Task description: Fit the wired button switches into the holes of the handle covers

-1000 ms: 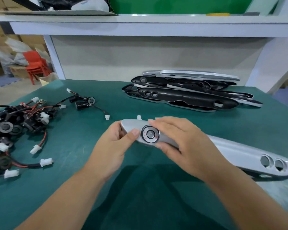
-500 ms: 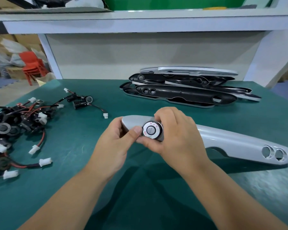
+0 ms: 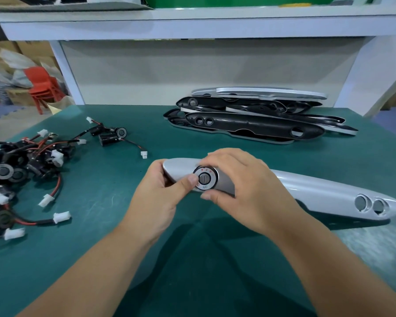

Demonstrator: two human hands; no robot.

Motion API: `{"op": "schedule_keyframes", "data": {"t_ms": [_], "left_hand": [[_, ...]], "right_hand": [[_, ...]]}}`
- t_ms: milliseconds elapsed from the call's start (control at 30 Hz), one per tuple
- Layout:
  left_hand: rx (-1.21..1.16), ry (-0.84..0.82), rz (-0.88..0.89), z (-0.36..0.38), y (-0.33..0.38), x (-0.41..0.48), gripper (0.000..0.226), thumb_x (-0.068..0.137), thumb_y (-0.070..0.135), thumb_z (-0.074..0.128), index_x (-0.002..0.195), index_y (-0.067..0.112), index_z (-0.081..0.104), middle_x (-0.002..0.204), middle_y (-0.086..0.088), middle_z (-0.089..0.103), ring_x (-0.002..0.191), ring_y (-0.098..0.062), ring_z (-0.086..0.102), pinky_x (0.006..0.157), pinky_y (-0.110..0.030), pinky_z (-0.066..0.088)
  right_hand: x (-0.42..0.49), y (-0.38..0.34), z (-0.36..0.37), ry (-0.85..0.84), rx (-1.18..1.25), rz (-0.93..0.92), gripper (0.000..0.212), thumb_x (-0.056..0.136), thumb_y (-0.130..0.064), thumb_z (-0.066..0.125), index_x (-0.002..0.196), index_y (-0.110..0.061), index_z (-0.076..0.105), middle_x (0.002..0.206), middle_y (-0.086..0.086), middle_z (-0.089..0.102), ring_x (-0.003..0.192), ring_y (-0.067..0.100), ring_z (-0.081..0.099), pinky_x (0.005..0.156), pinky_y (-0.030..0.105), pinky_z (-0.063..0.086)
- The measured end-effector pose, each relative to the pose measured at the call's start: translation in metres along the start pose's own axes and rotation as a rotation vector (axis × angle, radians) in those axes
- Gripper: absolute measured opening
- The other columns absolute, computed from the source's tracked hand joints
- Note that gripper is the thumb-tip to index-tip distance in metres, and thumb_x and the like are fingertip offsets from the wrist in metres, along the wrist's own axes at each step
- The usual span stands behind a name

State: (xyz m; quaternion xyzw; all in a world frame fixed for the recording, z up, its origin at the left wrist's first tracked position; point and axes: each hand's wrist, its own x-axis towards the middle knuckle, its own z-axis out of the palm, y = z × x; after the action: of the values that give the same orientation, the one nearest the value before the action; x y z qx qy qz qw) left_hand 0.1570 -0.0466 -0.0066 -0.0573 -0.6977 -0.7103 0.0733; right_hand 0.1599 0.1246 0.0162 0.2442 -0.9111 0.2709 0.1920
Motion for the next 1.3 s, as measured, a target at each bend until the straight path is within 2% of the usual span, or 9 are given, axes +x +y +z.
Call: {"op": "schedule_keyframes", "data": {"t_ms": [67, 167, 267, 433, 700, 833, 967, 1100, 1300], "left_hand": [[0.005, 0.004, 0.001, 0.000, 0.000, 0.001, 0.050, 0.061, 0.034, 0.070, 0.104, 0.013, 0.055, 0.098, 0.004, 0.072, 0.097, -0.015, 0.066, 0.092, -0.037, 0.052], [0.015, 0.006, -0.014, 0.001, -0.001, 0.002, 0.042, 0.067, 0.028, 0.072, 0.102, 0.012, 0.056, 0.101, -0.004, 0.071, 0.096, -0.017, 0.066, 0.087, -0.030, 0.053], [0.044, 0.025, -0.026, 0.001, -0.003, 0.002, 0.031, 0.074, 0.019, 0.073, 0.100, 0.015, 0.057, 0.095, -0.001, 0.071, 0.087, -0.010, 0.066, 0.079, -0.023, 0.054], [0.101, 0.053, -0.021, 0.003, -0.002, 0.000, 0.049, 0.061, 0.036, 0.084, 0.098, 0.018, 0.058, 0.096, -0.003, 0.072, 0.093, -0.019, 0.067, 0.087, -0.037, 0.053], [0.203, 0.074, -0.014, 0.003, -0.001, -0.002, 0.043, 0.064, 0.041, 0.071, 0.098, 0.020, 0.056, 0.097, -0.003, 0.071, 0.096, -0.023, 0.065, 0.090, -0.048, 0.051], [0.200, 0.060, -0.028, 0.004, -0.002, -0.001, 0.041, 0.064, 0.041, 0.070, 0.097, 0.021, 0.056, 0.096, -0.001, 0.070, 0.094, -0.019, 0.065, 0.088, -0.042, 0.053], [0.199, 0.022, -0.028, 0.006, -0.005, -0.002, 0.040, 0.064, 0.046, 0.071, 0.094, 0.024, 0.055, 0.087, 0.008, 0.069, 0.083, -0.005, 0.063, 0.077, -0.029, 0.049], [0.107, 0.008, -0.030, 0.005, -0.003, -0.003, 0.041, 0.066, 0.059, 0.061, 0.087, 0.024, 0.058, 0.100, -0.013, 0.069, 0.100, -0.034, 0.064, 0.094, -0.054, 0.047], [0.110, 0.037, -0.028, 0.006, -0.002, -0.003, 0.041, 0.072, 0.052, 0.059, 0.089, 0.015, 0.057, 0.096, -0.016, 0.070, 0.095, -0.038, 0.066, 0.091, -0.056, 0.049]], "right_hand": [[0.001, 0.005, -0.007, -0.066, -0.069, 0.134, 0.058, 0.074, -0.067, 0.053, 0.125, -0.039, 0.048, 0.117, -0.020, 0.055, 0.110, 0.007, 0.048, 0.099, 0.035, 0.034], [0.002, 0.011, -0.012, -0.143, -0.157, 0.288, 0.062, 0.061, -0.082, 0.037, 0.105, -0.040, 0.048, 0.094, -0.018, 0.055, 0.095, 0.010, 0.048, 0.092, 0.032, 0.033], [0.003, 0.011, -0.008, -0.145, -0.199, 0.306, 0.054, 0.059, -0.083, 0.036, 0.092, -0.041, 0.041, 0.082, -0.018, 0.047, 0.087, 0.010, 0.043, 0.082, 0.031, 0.027], [0.002, 0.012, -0.007, -0.108, -0.184, 0.330, 0.053, 0.058, -0.082, 0.038, 0.089, -0.040, 0.043, 0.080, -0.018, 0.047, 0.085, 0.009, 0.041, 0.079, 0.030, 0.022], [0.000, 0.008, -0.004, -0.075, -0.226, 0.322, 0.051, 0.063, -0.080, 0.038, 0.090, -0.038, 0.044, 0.081, -0.017, 0.047, 0.087, 0.011, 0.042, 0.081, 0.031, 0.022], [-0.001, 0.006, 0.000, -0.066, -0.260, 0.327, 0.064, 0.057, -0.087, 0.034, 0.092, -0.035, 0.045, 0.081, -0.016, 0.044, 0.088, 0.012, 0.040, 0.082, 0.031, 0.021], [-0.001, 0.004, 0.004, -0.018, -0.310, 0.354, 0.076, 0.046, -0.096, 0.030, 0.082, -0.030, 0.043, 0.075, -0.014, 0.041, 0.081, 0.014, 0.038, 0.078, 0.032, 0.019], [-0.001, 0.005, 0.005, -0.006, -0.321, 0.349, 0.074, 0.046, -0.095, 0.031, 0.082, -0.031, 0.043, 0.074, -0.015, 0.040, 0.080, 0.014, 0.038, 0.074, 0.032, 0.015], [0.000, 0.007, 0.002, -0.067, -0.301, 0.316, 0.073, 0.048, -0.093, 0.030, 0.080, -0.030, 0.046, 0.073, -0.014, 0.045, 0.079, 0.013, 0.042, 0.074, 0.032, 0.022]]}}
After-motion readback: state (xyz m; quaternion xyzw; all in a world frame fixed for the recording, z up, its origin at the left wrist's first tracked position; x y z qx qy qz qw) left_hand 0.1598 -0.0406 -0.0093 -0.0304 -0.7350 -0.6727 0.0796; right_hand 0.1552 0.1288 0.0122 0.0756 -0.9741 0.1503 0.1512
